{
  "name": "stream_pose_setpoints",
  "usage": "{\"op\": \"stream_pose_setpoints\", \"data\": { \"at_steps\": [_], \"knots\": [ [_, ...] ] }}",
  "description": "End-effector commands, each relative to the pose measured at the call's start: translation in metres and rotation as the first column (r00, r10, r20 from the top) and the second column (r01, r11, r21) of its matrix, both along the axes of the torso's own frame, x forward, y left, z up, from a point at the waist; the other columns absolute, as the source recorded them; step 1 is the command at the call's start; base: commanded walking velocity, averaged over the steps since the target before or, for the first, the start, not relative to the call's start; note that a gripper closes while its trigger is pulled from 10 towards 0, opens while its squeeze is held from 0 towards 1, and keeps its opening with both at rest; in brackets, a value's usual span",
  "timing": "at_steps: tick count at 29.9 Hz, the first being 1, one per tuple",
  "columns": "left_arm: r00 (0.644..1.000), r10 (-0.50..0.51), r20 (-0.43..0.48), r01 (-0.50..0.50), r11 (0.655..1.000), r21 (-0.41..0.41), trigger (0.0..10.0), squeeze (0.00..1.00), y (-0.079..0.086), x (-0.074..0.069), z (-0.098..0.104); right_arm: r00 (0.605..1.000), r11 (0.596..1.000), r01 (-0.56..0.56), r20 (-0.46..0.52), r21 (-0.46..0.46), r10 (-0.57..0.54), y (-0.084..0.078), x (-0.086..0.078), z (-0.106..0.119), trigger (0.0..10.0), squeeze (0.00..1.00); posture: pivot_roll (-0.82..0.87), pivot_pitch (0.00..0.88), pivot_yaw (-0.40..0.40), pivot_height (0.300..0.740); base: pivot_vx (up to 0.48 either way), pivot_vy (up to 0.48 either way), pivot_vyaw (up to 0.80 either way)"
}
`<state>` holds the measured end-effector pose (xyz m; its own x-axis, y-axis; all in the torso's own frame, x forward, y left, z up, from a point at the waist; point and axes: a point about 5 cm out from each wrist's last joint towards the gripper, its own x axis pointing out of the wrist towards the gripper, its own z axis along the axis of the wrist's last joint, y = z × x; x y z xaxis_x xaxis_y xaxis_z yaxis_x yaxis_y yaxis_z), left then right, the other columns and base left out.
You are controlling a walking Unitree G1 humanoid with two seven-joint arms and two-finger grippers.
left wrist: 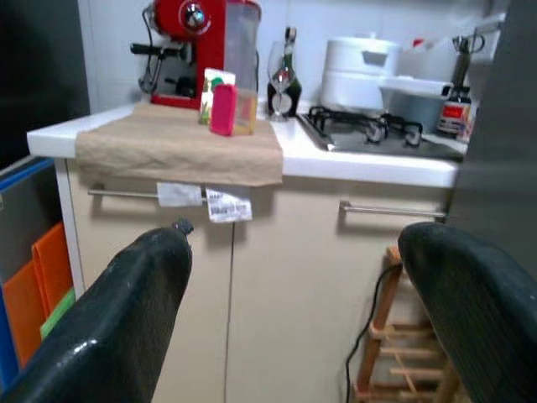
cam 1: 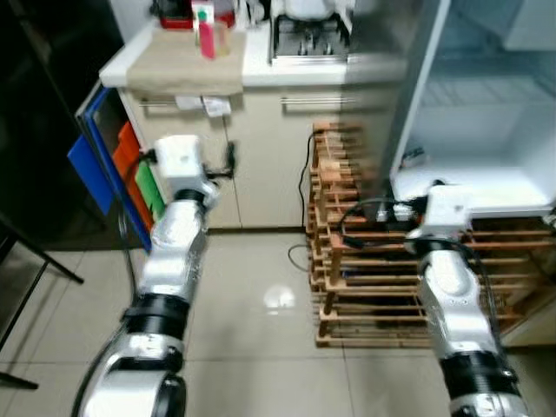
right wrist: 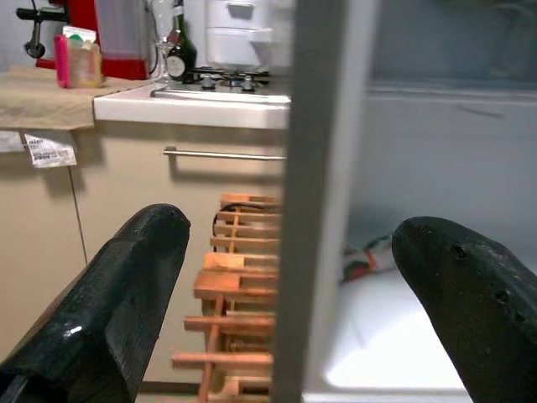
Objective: Restocking fridge
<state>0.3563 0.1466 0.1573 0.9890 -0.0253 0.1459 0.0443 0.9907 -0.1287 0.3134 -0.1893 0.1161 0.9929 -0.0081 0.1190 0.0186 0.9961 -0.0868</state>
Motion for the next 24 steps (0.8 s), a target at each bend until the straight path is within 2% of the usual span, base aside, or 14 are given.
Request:
{"op": "stream_pose_setpoints", "data": {
  "at_steps": [1, 5, 13, 17, 20, 24],
  "knots": [
    [1.000, -0.017, 0.003, 0.017, 1.000, -0.006, 10.0, 0.00, -0.009, 0.000, 0.000, 1.000, 1.000, 0.011, -0.012, 0.002, -0.011, -0.004, 0.000, -0.002, 10.0, 0.31, -0.16, 0.000, 0.042, 0.735, 0.000, 0.000, 0.74],
    [0.999, -0.023, 0.024, 0.023, 1.000, 0.000, 10.0, 0.00, -0.009, -0.001, 0.003, 1.000, 1.000, 0.017, -0.014, 0.017, -0.017, -0.004, 0.000, -0.003, 10.0, 0.29, -0.16, 0.000, 0.041, 0.735, 0.000, 0.000, 0.65],
    [0.999, -0.037, 0.031, 0.036, 0.999, 0.023, 10.0, 0.00, -0.009, 0.000, 0.004, 1.000, 1.000, 0.006, -0.008, 0.016, -0.006, -0.003, 0.001, -0.002, 10.0, 0.27, -0.16, 0.000, 0.039, 0.735, 0.000, 0.476, 0.00],
    [1.000, -0.003, -0.002, 0.003, 0.997, 0.077, 10.0, 0.00, -0.006, 0.002, 0.001, 0.992, 0.997, 0.064, 0.110, 0.037, -0.067, -0.005, 0.002, 0.018, 10.0, 0.27, -0.16, 0.000, 0.039, 0.735, 0.000, 0.460, 0.00],
    [1.000, -0.005, -0.015, 0.007, 0.988, 0.154, 10.0, 0.00, 0.000, 0.000, -0.003, 0.969, 0.993, 0.110, 0.217, 0.048, -0.118, -0.005, 0.005, 0.046, 10.0, 0.27, -0.17, 0.000, 0.042, 0.735, 0.000, 0.000, 0.00],
    [0.999, -0.046, 0.019, 0.043, 0.986, 0.159, 10.0, 0.00, 0.000, -0.005, 0.002, 0.971, 0.994, 0.102, 0.213, 0.040, -0.108, -0.004, 0.007, 0.049, 10.0, 0.26, -0.16, 0.000, 0.041, 0.735, 0.000, 0.000, 0.00]
  ]
}}
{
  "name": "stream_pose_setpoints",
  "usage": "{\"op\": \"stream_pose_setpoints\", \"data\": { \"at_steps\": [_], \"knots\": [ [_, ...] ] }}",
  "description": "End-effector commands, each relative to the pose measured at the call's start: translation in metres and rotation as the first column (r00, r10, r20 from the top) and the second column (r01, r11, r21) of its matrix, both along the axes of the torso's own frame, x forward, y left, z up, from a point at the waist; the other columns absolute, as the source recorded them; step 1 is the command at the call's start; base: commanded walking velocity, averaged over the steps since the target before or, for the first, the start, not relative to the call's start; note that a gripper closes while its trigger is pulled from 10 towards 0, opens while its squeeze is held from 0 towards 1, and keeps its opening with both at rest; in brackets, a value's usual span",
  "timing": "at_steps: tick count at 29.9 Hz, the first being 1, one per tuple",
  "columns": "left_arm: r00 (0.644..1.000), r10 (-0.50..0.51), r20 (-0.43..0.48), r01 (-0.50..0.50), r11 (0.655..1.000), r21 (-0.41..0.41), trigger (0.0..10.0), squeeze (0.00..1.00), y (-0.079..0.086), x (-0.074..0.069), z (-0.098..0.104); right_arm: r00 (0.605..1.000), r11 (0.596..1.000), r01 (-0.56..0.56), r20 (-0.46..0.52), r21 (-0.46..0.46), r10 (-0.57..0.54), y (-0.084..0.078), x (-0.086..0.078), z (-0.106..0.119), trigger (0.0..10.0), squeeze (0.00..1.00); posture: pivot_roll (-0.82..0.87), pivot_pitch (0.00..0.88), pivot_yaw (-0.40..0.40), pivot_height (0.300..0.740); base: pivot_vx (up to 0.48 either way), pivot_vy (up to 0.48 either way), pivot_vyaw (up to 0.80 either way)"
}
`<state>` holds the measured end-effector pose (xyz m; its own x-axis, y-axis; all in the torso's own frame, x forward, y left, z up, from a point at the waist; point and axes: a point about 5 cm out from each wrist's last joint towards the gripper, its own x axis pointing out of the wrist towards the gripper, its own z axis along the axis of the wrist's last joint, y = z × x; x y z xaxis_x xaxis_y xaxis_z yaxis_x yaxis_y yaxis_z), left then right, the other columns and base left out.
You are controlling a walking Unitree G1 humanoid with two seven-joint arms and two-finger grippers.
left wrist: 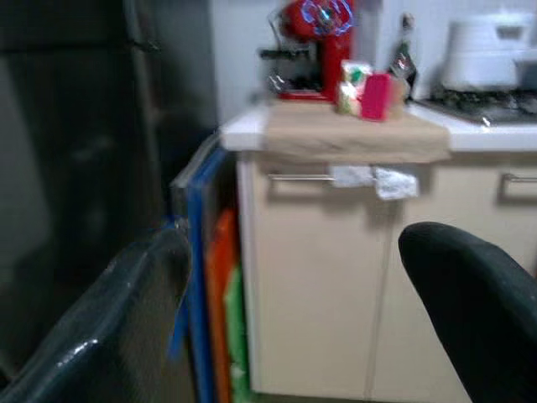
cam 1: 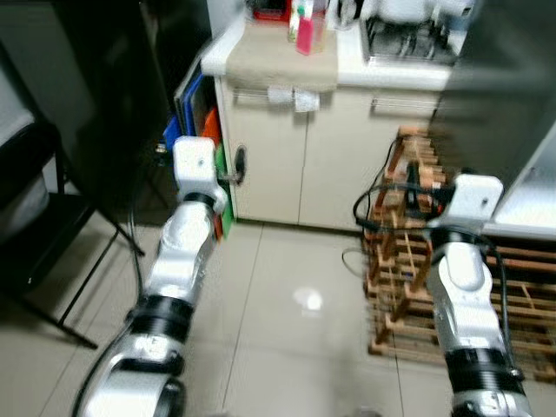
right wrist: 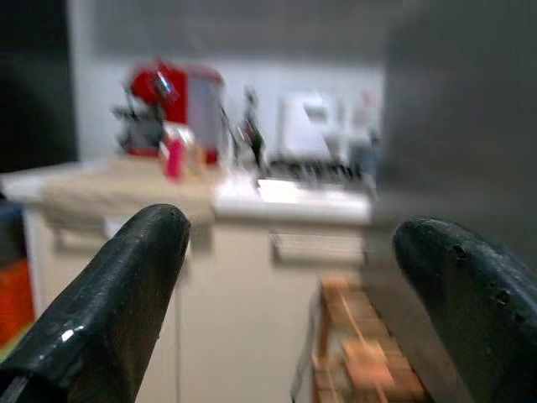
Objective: Restocking fridge
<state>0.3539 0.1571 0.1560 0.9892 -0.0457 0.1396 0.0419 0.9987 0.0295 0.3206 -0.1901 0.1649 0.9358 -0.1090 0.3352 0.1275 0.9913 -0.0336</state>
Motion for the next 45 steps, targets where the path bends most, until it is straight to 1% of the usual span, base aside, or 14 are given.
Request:
{"op": "stream_pose_setpoints", "data": {
  "at_steps": [1, 3, 9, 10, 11, 13, 18, 21, 28, 31, 37, 43, 44, 45],
  "knots": [
    [0.998, -0.063, 0.020, 0.063, 0.998, -0.016, 10.0, 0.00, -0.012, -0.003, 0.005, 1.000, 1.000, 0.009, -0.016, -0.007, -0.009, -0.004, 0.000, -0.002, 10.0, 0.25, -0.15, 0.000, 0.040, 0.735, 0.405, 0.000, 0.00],
    [0.999, -0.053, 0.008, 0.053, 0.998, -0.021, 10.0, 0.00, -0.015, -0.002, 0.006, 0.999, 1.000, -0.002, -0.034, -0.006, 0.002, -0.001, 0.000, -0.008, 10.0, 0.25, -0.15, 0.000, 0.037, 0.735, 0.431, 0.000, 0.00],
    [0.998, -0.061, 0.011, 0.062, 0.998, -0.021, 10.0, 0.00, -0.019, -0.001, 0.008, 0.999, 1.000, -0.015, -0.044, -0.007, 0.014, 0.007, -0.001, -0.011, 10.0, 0.26, -0.16, 0.000, 0.034, 0.735, 0.441, 0.000, 0.00],
    [0.997, -0.071, 0.011, 0.071, 0.997, 0.003, 10.0, 0.00, -0.020, -0.001, 0.008, 0.999, 1.000, -0.016, -0.052, -0.004, 0.015, 0.009, -0.001, -0.013, 10.0, 0.26, -0.16, 0.000, 0.034, 0.735, 0.450, 0.000, 0.00],
    [0.995, -0.105, 0.002, 0.105, 0.994, 0.019, 10.0, 0.00, -0.022, -0.001, 0.005, 0.998, 1.000, -0.027, -0.065, -0.003, 0.027, 0.013, 0.000, -0.017, 10.0, 0.25, -0.16, 0.000, 0.036, 0.735, 0.450, 0.000, 0.00],
    [0.992, -0.127, -0.004, 0.127, 0.992, 0.017, 10.0, 0.00, -0.022, -0.001, 0.004, 0.997, 0.999, -0.034, -0.073, -0.002, 0.034, 0.015, 0.001, -0.018, 10.0, 0.25, -0.16, 0.000, 0.037, 0.735, 0.452, 0.000, 0.00],
    [0.989, -0.146, -0.001, 0.146, 0.989, 0.002, 10.0, 0.00, -0.025, -0.002, 0.005, 0.994, 0.999, -0.033, -0.105, -0.017, 0.031, 0.016, 0.003, -0.022, 10.0, 0.26, -0.16, 0.002, 0.037, 0.735, 0.452, 0.000, 0.00],
    [0.989, -0.148, 0.003, 0.148, 0.989, -0.001, 10.0, 0.00, -0.026, -0.003, 0.006, 0.994, 1.000, -0.029, -0.102, -0.009, 0.028, 0.017, 0.004, -0.022, 10.0, 0.27, -0.16, 0.006, 0.037, 0.735, 0.450, 0.000, -0.79],
    [0.988, -0.154, 0.009, 0.154, 0.988, -0.010, 10.0, 0.00, -0.027, -0.003, 0.006, 0.995, 1.000, -0.026, -0.094, -0.013, 0.025, 0.017, 0.006, -0.021, 10.0, 0.26, -0.16, 0.007, 0.035, 0.735, 0.454, 0.000, 0.00],
    [0.986, -0.164, 0.014, 0.164, 0.986, -0.007, 10.0, 0.00, -0.029, -0.002, 0.007, 0.997, 1.000, -0.013, -0.080, -0.020, 0.011, 0.015, 0.008, -0.017, 10.0, 0.25, -0.16, 0.007, 0.033, 0.735, 0.453, 0.000, 0.00],
    [0.984, -0.175, 0.021, 0.175, 0.985, -0.010, 10.0, 0.00, -0.032, -0.002, 0.008, 0.997, 1.000, -0.020, -0.076, -0.019, 0.019, 0.015, 0.009, -0.015, 10.0, 0.26, -0.16, 0.007, 0.033, 0.735, 0.453, 0.000, 0.00],
    [0.985, -0.172, 0.028, 0.173, 0.985, -0.012, 10.0, 0.00, -0.030, -0.002, 0.010, 0.997, 1.000, -0.023, -0.075, -0.020, 0.022, 0.017, 0.010, -0.015, 10.0, 0.26, -0.15, 0.007, 0.033, 0.735, 0.452, 0.000, 0.00],
    [0.985, -0.170, 0.032, 0.171, 0.985, -0.006, 10.0, 0.00, -0.030, -0.002, 0.011, 0.997, 1.000, -0.017, -0.074, -0.017, 0.015, 0.016, 0.010, -0.014, 10.0, 0.16, -0.15, 0.006, 0.033, 0.735, 0.454, 0.000, 0.00],
    [0.984, -0.172, 0.039, 0.172, 0.985, -0.001, 10.0, 0.00, -0.030, -0.002, 0.012, 0.997, 1.000, -0.014, -0.073, -0.008, 0.014, 0.016, 0.010, -0.014, 10.0, 0.02, -0.15, 0.008, 0.033, 0.735, 0.454, 0.000, 0.00]
  ]
}}
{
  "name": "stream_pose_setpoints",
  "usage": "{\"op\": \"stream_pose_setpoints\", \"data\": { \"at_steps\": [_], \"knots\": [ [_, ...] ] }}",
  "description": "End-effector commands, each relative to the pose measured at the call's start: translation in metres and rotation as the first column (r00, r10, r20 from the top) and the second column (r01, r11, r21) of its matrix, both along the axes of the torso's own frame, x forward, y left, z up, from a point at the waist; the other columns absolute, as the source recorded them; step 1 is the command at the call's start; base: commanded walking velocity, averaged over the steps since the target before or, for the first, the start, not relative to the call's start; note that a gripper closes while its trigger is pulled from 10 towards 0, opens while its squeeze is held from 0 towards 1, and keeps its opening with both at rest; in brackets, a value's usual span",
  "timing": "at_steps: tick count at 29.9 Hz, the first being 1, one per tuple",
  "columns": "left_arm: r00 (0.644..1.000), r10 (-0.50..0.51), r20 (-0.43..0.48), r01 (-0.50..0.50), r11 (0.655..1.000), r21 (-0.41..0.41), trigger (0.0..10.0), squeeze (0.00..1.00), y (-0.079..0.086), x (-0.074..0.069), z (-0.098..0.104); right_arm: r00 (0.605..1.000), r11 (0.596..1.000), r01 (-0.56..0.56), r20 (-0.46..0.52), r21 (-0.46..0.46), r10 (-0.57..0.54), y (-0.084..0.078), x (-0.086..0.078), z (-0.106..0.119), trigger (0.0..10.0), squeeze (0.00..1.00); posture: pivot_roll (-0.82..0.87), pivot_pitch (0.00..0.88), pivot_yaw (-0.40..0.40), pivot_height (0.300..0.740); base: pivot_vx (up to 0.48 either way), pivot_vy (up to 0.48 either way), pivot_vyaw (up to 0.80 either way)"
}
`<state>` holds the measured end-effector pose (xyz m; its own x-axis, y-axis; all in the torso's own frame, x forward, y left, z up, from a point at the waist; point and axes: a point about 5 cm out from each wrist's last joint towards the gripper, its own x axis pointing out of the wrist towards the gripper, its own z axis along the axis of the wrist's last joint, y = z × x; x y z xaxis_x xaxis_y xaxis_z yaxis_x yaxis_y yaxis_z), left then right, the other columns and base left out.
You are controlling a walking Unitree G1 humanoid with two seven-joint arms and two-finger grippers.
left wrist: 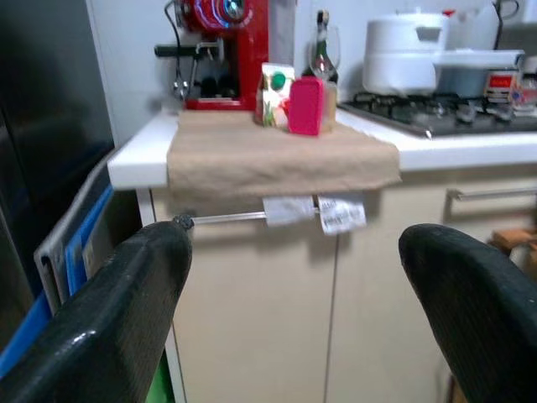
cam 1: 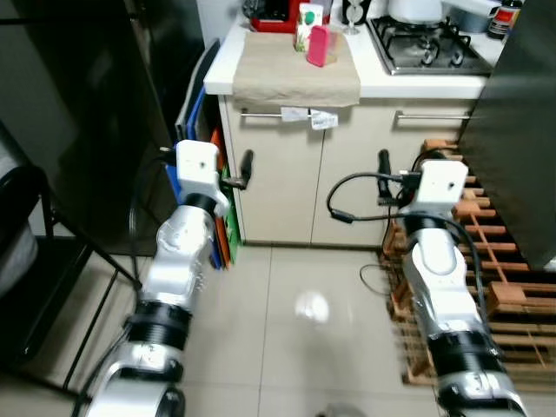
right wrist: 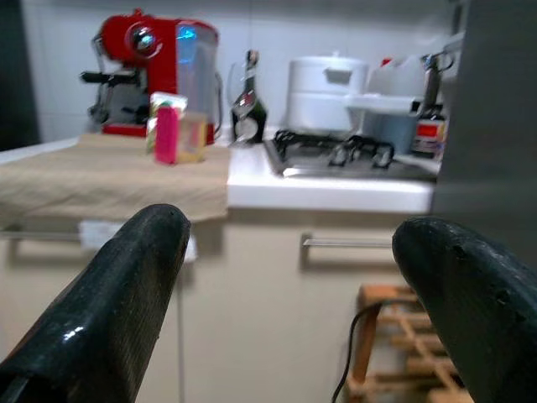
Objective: Restocking fridge
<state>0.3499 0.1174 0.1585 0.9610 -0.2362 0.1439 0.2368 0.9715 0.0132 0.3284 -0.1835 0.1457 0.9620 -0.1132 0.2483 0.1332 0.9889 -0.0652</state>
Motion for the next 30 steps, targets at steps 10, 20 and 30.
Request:
{"op": "stream_pose_setpoints", "data": {
  "at_steps": [10, 20, 30],
  "knots": [
    [0.997, -0.014, 0.075, 0.015, 1.000, -0.007, 10.0, 1.00, -0.001, 0.005, 0.022, 1.000, 0.996, 0.014, -0.005, 0.093, -0.014, 0.004, 0.003, 0.003, 10.0, 1.00, -0.16, 0.012, 0.034, 0.735, 0.467, 0.000, 0.00],
    [0.995, -0.068, 0.070, 0.069, 0.997, -0.019, 10.0, 1.00, -0.009, 0.006, 0.023, 1.000, 0.996, 0.025, 0.006, 0.087, -0.025, 0.003, 0.003, 0.005, 10.0, 1.00, -0.16, 0.005, 0.038, 0.735, 0.480, 0.000, 0.00],
    [0.991, -0.109, 0.072, 0.109, 0.994, -0.004, 10.0, 1.00, -0.012, 0.007, 0.024, 1.000, 0.997, 0.009, 0.019, 0.071, -0.010, 0.004, 0.004, 0.009, 10.0, 1.00, -0.16, 0.001, 0.036, 0.735, 0.480, 0.000, 0.00]
  ]
}}
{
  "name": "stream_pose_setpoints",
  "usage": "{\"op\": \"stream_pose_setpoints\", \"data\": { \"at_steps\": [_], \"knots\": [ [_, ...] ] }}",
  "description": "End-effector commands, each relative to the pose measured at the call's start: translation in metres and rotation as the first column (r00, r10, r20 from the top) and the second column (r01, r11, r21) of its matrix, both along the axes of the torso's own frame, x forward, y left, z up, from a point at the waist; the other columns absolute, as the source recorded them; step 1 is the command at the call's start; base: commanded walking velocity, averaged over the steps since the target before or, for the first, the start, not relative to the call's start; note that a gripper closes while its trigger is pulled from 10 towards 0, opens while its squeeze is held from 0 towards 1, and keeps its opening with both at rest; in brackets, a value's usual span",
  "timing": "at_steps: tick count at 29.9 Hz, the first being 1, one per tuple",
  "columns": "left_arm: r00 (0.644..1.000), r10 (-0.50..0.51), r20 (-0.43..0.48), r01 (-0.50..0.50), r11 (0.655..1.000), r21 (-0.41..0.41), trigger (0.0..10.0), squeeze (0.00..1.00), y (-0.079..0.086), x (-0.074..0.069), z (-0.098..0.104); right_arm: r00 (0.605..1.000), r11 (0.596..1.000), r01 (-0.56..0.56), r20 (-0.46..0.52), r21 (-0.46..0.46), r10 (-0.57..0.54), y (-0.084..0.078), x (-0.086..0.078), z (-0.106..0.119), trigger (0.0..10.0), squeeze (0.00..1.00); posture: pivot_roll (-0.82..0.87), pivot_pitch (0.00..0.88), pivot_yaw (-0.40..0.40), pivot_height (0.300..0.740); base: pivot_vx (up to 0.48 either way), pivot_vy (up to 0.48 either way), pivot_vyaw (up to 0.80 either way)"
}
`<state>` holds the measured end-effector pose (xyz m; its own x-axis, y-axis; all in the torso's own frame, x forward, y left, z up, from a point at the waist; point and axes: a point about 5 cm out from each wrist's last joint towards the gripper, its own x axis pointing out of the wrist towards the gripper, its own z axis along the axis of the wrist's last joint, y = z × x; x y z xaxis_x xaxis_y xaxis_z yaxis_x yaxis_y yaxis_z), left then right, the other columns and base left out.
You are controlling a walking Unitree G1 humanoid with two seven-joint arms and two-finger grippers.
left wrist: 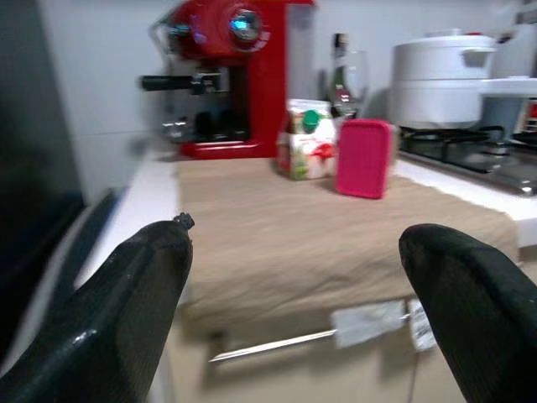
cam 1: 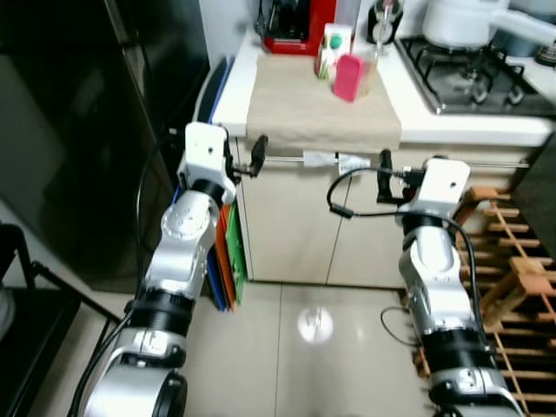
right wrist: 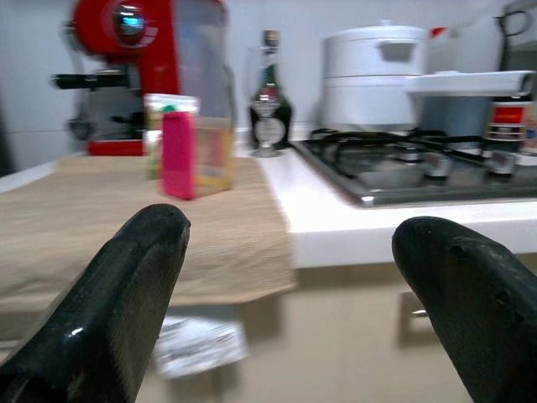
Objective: Restocking fridge
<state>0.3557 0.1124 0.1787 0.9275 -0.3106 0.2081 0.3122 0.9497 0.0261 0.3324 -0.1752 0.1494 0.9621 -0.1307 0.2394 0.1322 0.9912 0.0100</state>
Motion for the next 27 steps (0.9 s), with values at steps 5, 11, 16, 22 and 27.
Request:
{"op": "stream_pose_setpoints", "data": {
  "at_steps": [5, 11, 16, 22, 27],
  "knots": [
    [0.998, -0.060, 0.019, 0.060, 0.998, 0.001, 10.0, 1.00, -0.010, -0.001, 0.006, 0.999, 1.000, 0.020, 0.026, -0.011, -0.020, -0.005, -0.002, 0.005, 10.0, 1.00, -0.15, 0.000, 0.033, 0.735, 0.480, 0.000, 0.00],
    [0.993, -0.110, 0.036, 0.110, 0.994, -0.010, 10.0, 1.00, -0.016, -0.002, 0.012, 0.995, 0.997, 0.061, 0.081, -0.040, -0.057, -0.010, -0.003, 0.014, 10.0, 1.00, -0.15, 0.000, 0.035, 0.735, 0.480, 0.000, 0.00],
    [0.991, -0.126, 0.046, 0.126, 0.992, -0.010, 10.0, 1.00, -0.018, -0.002, 0.014, 0.994, 0.996, 0.081, 0.072, -0.047, -0.078, -0.014, -0.002, 0.014, 10.0, 1.00, -0.15, 0.000, 0.037, 0.735, 0.480, 0.000, 0.00],
    [0.989, -0.128, 0.070, 0.128, 0.992, 0.001, 10.0, 0.00, -0.023, -0.003, 0.019, 0.993, 0.991, 0.086, 0.086, -0.104, -0.077, -0.012, 0.001, 0.023, 10.0, 0.41, -0.16, 0.000, 0.039, 0.735, 0.240, 0.000, -0.13],
    [0.987, -0.133, 0.085, 0.135, 0.991, -0.023, 10.0, 0.00, -0.024, -0.003, 0.023, 0.990, 0.989, 0.083, 0.125, -0.121, -0.067, -0.011, 0.007, 0.038, 10.0, 0.00, -0.16, 0.000, 0.038, 0.735, 0.000, 0.000, -0.59]
  ]
}}
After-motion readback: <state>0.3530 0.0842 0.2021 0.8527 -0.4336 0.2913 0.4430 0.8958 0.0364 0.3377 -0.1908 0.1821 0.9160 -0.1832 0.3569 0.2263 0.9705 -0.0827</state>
